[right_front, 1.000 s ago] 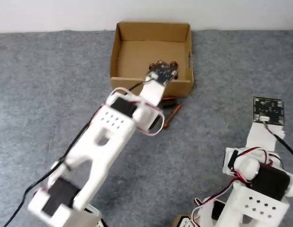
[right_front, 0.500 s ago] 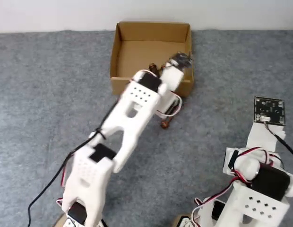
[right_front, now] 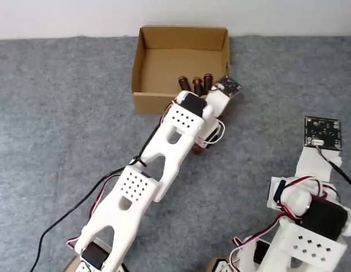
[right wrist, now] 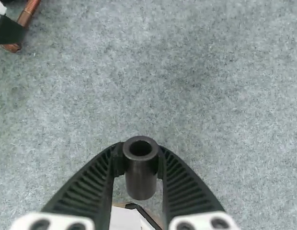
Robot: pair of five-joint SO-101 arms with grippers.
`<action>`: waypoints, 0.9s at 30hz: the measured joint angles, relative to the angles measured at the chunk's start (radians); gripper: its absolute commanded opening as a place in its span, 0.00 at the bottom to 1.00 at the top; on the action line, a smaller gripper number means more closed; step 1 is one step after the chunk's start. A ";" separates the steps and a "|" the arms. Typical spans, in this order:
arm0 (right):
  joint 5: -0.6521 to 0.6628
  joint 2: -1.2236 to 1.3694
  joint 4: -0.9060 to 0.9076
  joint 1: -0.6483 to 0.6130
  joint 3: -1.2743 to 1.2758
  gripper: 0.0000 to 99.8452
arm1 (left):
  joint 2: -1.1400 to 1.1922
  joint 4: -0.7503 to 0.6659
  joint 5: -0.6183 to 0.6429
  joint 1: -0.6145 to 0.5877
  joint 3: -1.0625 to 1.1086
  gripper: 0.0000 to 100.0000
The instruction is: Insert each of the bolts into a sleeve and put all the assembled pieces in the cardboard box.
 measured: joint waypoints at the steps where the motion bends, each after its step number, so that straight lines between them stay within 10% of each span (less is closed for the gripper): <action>1: 0.000 0.000 0.000 0.000 0.000 0.01 | 0.023 0.005 0.000 -0.003 -0.029 0.15; 27: 0.000 0.000 0.000 0.000 0.000 0.01 | 0.089 0.032 0.087 0.064 -0.051 0.05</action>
